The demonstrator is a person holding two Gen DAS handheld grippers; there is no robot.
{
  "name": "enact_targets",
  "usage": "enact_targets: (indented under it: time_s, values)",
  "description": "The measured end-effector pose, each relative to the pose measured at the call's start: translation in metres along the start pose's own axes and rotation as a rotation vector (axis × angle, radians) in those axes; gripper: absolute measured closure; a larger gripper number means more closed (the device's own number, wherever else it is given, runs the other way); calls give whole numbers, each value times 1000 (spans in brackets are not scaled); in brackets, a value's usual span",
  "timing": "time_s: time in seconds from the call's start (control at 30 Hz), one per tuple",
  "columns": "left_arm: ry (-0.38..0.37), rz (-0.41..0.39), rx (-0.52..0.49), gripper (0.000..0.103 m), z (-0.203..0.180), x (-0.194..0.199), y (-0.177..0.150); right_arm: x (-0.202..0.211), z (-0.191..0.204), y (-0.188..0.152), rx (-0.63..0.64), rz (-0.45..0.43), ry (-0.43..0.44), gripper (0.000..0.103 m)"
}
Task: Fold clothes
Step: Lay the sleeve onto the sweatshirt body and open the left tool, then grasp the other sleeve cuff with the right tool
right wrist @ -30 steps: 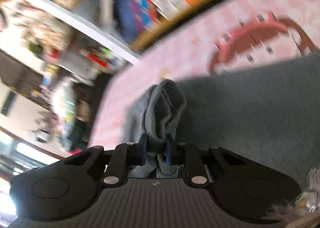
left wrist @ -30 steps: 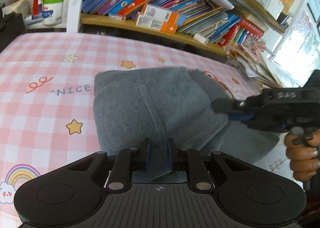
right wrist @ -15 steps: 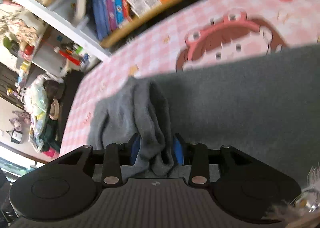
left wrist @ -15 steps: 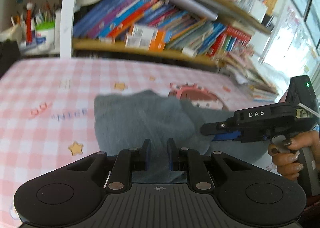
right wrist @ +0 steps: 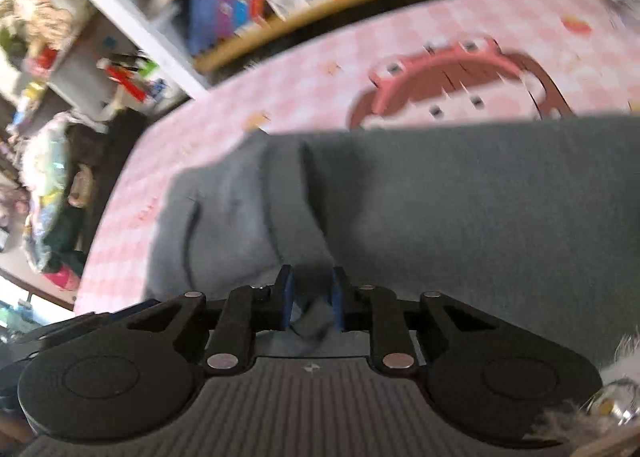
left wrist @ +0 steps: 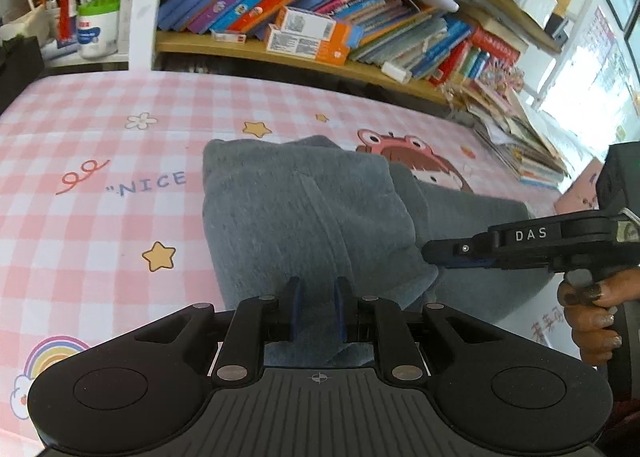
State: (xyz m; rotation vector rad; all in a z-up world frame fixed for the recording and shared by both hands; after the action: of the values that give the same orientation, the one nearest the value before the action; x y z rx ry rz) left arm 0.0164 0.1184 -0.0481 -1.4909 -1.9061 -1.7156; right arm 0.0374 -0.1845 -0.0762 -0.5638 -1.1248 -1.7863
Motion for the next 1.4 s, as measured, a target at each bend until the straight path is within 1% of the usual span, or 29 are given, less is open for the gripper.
enact_targets:
  time_s: [0.07,0.13,0.2,0.23,0.33,0.43,0.47,0.5,0.57,0.63,0.7,0.77,1.0,1.1,1.23,1.4]
  values:
    - [0,-8,-4,84,-1,3,1,4,-2,-2,-22,-14,5,78]
    - [6,-35,-11,84,-3,10,4,12,1,-3,-21,-45,2,77]
    - [17,-71,-33,75,-6,18,8,22,3,-3,-25,-80,-3,75]
    - [22,-90,-44,73,-8,22,11,26,3,-3,-28,-96,-9,72]
    - [21,-133,-73,71,-13,30,17,39,-1,-4,-44,-138,-36,71]
    - [17,-151,-106,62,-19,33,21,52,-9,-7,-62,-166,-75,71]
    - [16,-151,-119,57,-21,33,21,56,-12,-9,-68,-174,-89,70]
    - [13,-150,-132,55,-23,32,21,61,-15,-11,-74,-183,-104,70]
    - [3,-142,-153,54,-26,30,20,70,-23,-16,-88,-195,-134,69]
    - [-6,-134,-173,49,-30,28,19,77,-31,-22,-105,-202,-163,67]
    - [-19,-130,-196,43,-35,26,19,83,-40,-29,-133,-206,-192,63]
    - [-33,-126,-218,37,-41,23,18,88,-49,-34,-170,-211,-215,56]
    - [-81,-89,-293,31,-63,9,16,98,-67,-43,-240,-221,-260,52]
    - [-95,-78,-312,29,-71,2,16,103,-77,-45,-270,-226,-282,44]
    - [-102,-67,-322,29,-81,-6,18,108,-98,-44,-329,-221,-322,39]
    - [-91,-62,-323,28,-95,-15,21,112,-122,-40,-381,-216,-335,39]
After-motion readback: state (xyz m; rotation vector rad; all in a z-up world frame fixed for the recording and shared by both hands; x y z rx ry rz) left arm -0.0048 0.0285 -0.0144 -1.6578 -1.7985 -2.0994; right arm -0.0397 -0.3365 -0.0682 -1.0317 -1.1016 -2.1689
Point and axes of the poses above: each gripper's, at about its wrist camera, not at the fingertips, and x roughly against the way its jaws point, z to its left, y to its top, the point moved 5 cm from there along -x, roughly the way its jaws point, and after that the axes turned 2 degrees about -y, right-handed, at the moved point
